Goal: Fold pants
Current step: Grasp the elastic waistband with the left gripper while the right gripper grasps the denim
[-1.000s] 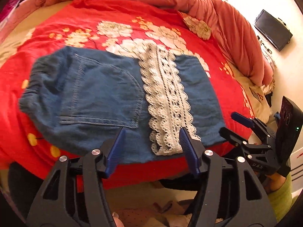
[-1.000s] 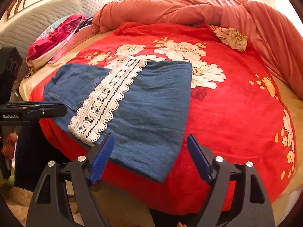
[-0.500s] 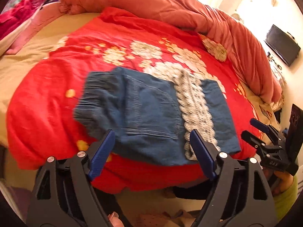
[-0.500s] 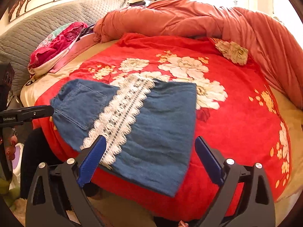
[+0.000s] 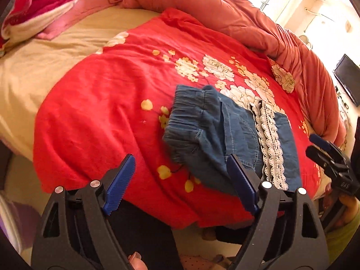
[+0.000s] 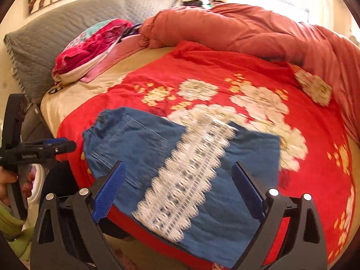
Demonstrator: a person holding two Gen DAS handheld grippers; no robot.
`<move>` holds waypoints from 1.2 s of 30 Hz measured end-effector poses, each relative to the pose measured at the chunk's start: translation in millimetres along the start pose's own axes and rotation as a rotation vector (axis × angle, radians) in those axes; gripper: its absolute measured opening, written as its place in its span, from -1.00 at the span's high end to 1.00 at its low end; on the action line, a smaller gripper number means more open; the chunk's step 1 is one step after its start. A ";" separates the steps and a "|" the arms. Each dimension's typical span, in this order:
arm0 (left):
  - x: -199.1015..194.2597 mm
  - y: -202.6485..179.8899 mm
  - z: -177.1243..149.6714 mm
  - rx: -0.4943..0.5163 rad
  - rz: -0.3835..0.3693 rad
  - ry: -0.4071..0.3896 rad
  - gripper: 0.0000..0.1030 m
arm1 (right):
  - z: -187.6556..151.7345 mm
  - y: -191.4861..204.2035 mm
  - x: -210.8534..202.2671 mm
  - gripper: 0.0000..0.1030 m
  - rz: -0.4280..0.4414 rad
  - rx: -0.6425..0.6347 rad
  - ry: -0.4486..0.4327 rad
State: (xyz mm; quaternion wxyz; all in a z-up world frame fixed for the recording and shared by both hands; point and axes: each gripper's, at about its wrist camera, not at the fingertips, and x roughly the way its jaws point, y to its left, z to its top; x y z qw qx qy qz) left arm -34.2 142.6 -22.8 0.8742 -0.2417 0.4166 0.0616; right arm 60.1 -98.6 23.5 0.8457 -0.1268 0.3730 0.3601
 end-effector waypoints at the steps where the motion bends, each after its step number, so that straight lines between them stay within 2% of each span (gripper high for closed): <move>1: 1.1 2.1 -0.8 -0.006 -0.001 0.005 -0.48 | 5.5 4.6 4.5 -0.82 0.007 -0.017 0.006; 7: 7.8 4.2 -3.9 -0.018 -0.040 0.023 -0.43 | 33.0 25.1 28.4 -0.82 0.077 -0.079 0.038; 9: 11.3 1.8 -4.7 -0.021 -0.078 0.034 -0.17 | 43.0 30.6 37.4 -0.82 0.111 -0.091 0.047; 16: 27.9 -3.3 -7.3 -0.052 -0.159 0.079 0.16 | 71.6 55.9 67.6 -0.82 0.196 -0.171 0.092; 23: 48.6 -4.3 -9.1 -0.072 -0.176 0.118 0.21 | 84.7 84.9 109.0 -0.82 0.247 -0.265 0.174; 29: 54.8 -0.1 -9.3 -0.086 -0.192 0.128 0.21 | 89.5 98.4 138.6 -0.78 0.293 -0.294 0.234; 33: 56.5 2.5 -8.9 -0.093 -0.203 0.133 0.21 | 90.9 104.9 164.2 -0.66 0.343 -0.285 0.303; 35: 56.6 4.0 -9.1 -0.096 -0.208 0.135 0.21 | 88.6 106.4 176.5 -0.51 0.364 -0.279 0.339; 36: 57.0 4.6 -8.6 -0.101 -0.211 0.137 0.21 | 86.4 106.4 182.8 -0.34 0.385 -0.271 0.357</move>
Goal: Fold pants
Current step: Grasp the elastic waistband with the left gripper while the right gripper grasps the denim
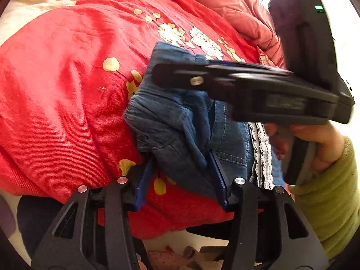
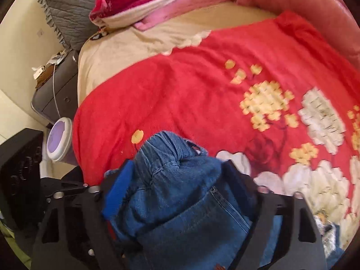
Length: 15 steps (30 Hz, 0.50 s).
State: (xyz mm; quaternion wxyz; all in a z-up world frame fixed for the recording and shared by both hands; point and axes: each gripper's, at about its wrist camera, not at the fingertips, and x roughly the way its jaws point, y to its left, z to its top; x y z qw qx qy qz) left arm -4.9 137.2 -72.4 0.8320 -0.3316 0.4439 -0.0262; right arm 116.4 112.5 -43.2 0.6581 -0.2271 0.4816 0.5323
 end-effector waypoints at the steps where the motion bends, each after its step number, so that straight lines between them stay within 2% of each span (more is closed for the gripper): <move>1: 0.0 0.6 0.0 -0.001 -0.002 0.001 0.21 | -0.5 -1.0 3.1 -0.24 0.018 0.003 0.004; 5: -1.9 3.9 -0.4 -0.012 -0.017 0.001 0.20 | -5.7 -7.4 2.3 0.02 0.065 0.015 -0.024; 7: -3.9 4.7 -0.7 -0.025 -0.036 -0.002 0.11 | -8.6 -7.9 -9.0 0.24 0.076 0.012 -0.051; 9: -10.0 2.9 -1.3 -0.035 -0.059 -0.022 -0.28 | -14.5 -10.9 -30.3 0.32 0.090 0.019 -0.106; 15: -18.2 -7.9 -2.0 -0.010 -0.050 -0.049 -0.41 | -37.3 -25.1 -85.4 0.35 0.151 0.058 -0.248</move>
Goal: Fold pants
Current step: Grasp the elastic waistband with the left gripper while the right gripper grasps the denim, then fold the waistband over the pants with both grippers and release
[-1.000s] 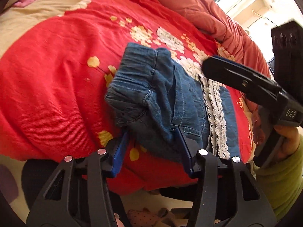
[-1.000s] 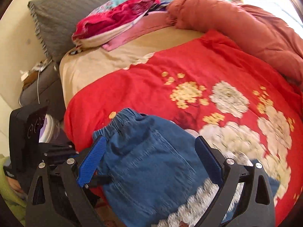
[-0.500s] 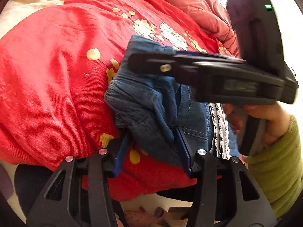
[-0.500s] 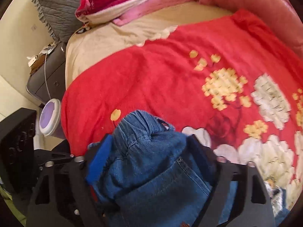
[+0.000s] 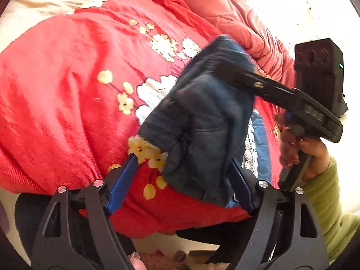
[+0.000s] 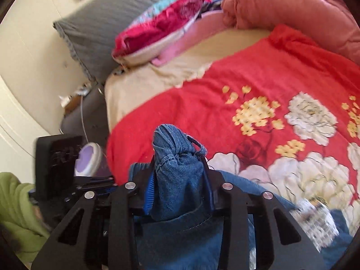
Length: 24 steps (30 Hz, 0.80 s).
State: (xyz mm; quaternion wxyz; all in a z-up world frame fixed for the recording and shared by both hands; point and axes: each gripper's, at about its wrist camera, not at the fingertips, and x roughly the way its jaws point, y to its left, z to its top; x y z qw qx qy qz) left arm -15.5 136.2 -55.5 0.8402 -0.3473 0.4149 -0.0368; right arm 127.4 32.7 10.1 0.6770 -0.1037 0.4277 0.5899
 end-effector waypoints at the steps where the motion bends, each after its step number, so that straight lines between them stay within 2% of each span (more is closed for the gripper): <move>1: 2.3 -4.1 1.5 -0.002 -0.011 0.000 -0.41 | -2.3 -3.1 -10.3 0.35 0.005 0.012 -0.019; 7: 21.7 -36.1 8.2 -0.018 -0.189 0.052 -0.40 | -18.2 -20.5 -57.8 0.35 -0.016 0.054 -0.098; 9: 27.5 -50.6 9.6 0.006 -0.181 0.058 -0.03 | -24.8 -26.3 -72.9 0.35 -0.033 0.060 -0.119; 10: 28.4 -57.5 9.8 0.025 -0.174 0.056 0.00 | -27.6 -29.0 -77.1 0.35 -0.037 0.065 -0.127; 17: 37.1 -102.8 3.8 0.118 -0.147 0.054 0.04 | -50.6 -49.1 -108.3 0.35 -0.044 0.103 -0.191; 21: 45.9 -125.9 3.1 0.175 -0.129 0.032 0.04 | -67.0 -60.5 -124.3 0.12 -0.077 0.133 -0.223; 24: 51.0 -138.4 -3.7 0.227 -0.157 0.043 0.04 | -86.9 -72.7 -141.4 -0.10 -0.101 0.188 -0.262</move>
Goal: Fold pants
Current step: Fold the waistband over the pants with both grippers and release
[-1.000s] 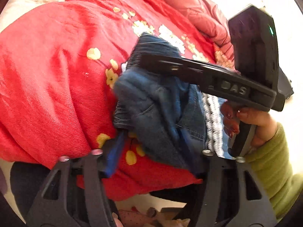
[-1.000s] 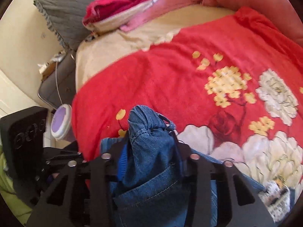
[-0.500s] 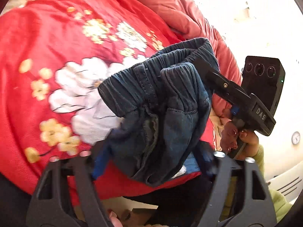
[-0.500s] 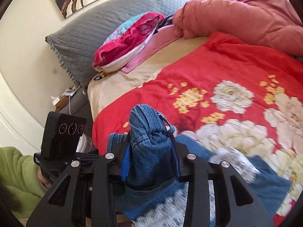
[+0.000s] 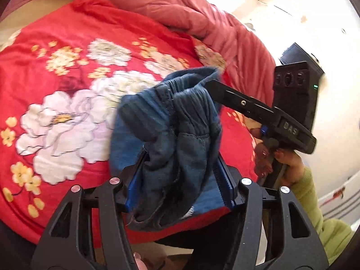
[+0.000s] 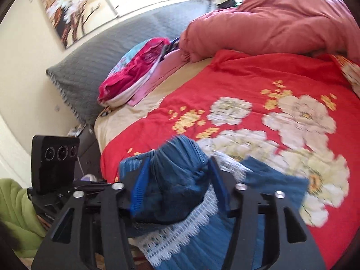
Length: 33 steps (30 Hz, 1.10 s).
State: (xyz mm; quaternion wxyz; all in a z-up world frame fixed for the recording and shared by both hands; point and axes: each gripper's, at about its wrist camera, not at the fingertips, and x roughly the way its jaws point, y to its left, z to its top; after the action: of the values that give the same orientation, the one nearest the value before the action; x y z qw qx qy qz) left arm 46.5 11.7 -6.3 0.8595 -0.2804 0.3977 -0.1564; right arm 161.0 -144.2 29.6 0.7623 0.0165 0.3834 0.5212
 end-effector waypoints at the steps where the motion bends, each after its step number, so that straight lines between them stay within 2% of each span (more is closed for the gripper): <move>1: 3.2 -4.7 -1.3 0.014 -0.018 0.012 0.04 | -4.2 -5.5 -5.2 -0.12 -0.017 0.015 -0.007; 4: 17.8 -25.7 -12.2 0.080 -0.068 0.066 0.04 | -23.3 -21.9 -17.7 -0.21 -0.101 0.067 -0.001; 8: 46.6 -38.8 -30.2 0.125 -0.087 0.161 0.04 | -42.9 -34.9 -26.2 -0.23 -0.140 0.143 -0.005; 11: 58.5 -41.3 -40.2 0.144 -0.069 0.197 0.04 | -47.5 -32.2 -22.7 -0.28 -0.143 0.148 0.004; 13: 58.5 -42.3 -44.1 0.148 -0.068 0.201 0.04 | -48.9 -26.5 -14.0 -0.30 -0.176 0.118 0.042; 15: 54.7 -41.1 -44.3 0.144 -0.072 0.197 0.04 | -51.4 -20.6 -5.7 -0.26 -0.232 0.066 0.085; 17: 51.4 -39.1 -43.0 0.138 -0.074 0.192 0.04 | -57.5 -20.6 2.6 -0.23 -0.373 0.009 0.155; 18: 49.5 -37.7 -42.9 0.135 -0.072 0.190 0.04 | -60.9 -25.2 4.0 -0.23 -0.390 0.007 0.168; 21: 45.5 -38.2 -43.6 0.136 -0.065 0.186 0.04 | -66.6 -35.1 2.5 -0.23 -0.365 0.071 0.151; 28: 35.2 -37.9 -36.6 0.136 -0.022 0.171 0.01 | -60.1 -26.4 -11.1 -0.26 -0.367 0.087 0.103; 33: 27.2 -41.8 -33.8 0.161 0.013 0.150 -0.11 | -55.3 -18.4 -34.8 -0.31 -0.389 0.100 0.048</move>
State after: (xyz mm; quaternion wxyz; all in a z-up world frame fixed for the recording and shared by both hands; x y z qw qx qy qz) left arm 35.7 -47.0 -14.9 0.8481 -0.1955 0.4487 -0.2029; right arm 136.4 -201.4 2.5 0.8374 -0.0327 0.4228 0.3448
